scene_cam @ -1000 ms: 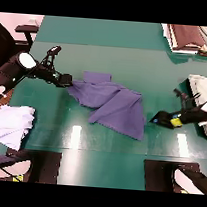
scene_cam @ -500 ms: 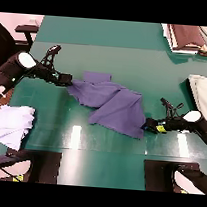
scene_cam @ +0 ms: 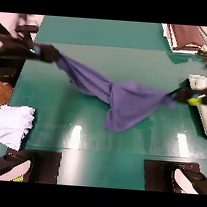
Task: Fold the shirts.
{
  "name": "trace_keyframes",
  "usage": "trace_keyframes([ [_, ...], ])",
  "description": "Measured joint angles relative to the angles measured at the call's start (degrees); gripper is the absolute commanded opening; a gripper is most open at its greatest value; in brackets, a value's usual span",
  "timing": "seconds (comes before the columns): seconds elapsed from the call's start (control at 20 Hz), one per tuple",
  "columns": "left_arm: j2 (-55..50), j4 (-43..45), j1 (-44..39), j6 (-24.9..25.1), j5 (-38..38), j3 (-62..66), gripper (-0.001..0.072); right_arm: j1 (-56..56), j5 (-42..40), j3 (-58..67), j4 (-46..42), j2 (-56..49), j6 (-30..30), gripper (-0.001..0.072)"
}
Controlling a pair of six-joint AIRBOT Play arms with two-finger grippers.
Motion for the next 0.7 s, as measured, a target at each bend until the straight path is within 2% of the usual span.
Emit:
trace_keyframes([
  [0.4,15.7,0.4,0.0,-0.1,-2.4,21.4,0.0023,-13.0,10.5,32.1,-3.2,5.5,0.0,0.0017],
  [0.7,19.8,0.6,0.0,-0.5,-4.7,31.0,0.0024,-16.5,17.3,51.0,-3.4,0.3,1.0,0.0016],
])
